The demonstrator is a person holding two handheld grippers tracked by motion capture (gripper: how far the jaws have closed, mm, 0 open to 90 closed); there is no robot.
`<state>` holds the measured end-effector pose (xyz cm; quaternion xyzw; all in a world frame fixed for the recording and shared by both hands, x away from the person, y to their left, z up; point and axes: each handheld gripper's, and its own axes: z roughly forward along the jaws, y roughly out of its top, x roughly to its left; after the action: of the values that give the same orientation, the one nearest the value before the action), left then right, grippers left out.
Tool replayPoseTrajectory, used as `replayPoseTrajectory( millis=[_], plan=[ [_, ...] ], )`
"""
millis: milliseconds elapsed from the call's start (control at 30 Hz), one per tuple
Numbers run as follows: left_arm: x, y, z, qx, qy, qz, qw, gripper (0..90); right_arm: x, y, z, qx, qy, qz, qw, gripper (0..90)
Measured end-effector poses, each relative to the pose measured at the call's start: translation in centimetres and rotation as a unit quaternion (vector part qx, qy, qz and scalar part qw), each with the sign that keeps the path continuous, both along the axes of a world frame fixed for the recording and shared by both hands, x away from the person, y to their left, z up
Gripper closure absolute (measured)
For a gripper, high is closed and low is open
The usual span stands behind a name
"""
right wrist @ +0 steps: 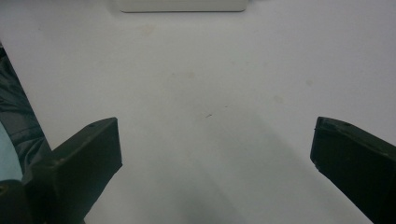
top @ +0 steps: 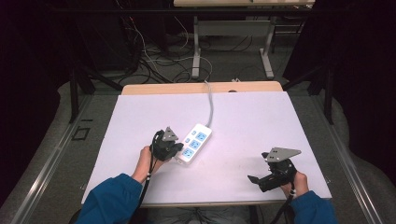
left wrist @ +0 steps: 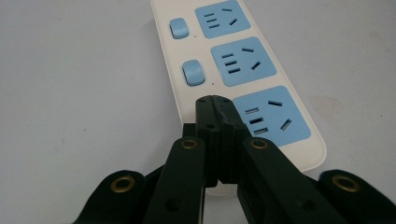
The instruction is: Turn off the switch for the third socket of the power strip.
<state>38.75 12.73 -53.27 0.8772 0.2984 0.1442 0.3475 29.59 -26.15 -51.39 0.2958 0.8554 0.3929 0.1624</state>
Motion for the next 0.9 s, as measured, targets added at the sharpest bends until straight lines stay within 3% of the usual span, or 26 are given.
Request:
replayPoseTrajectory(
  millis=[900],
  plan=[
    [0.05, 0.12, -0.19, -0.008, 0.0, 0.0, 1.0, 90.0, -0.03, 0.01, 0.0, 0.001, 0.001, -0.001, 1.0, 1.3]
  ],
)
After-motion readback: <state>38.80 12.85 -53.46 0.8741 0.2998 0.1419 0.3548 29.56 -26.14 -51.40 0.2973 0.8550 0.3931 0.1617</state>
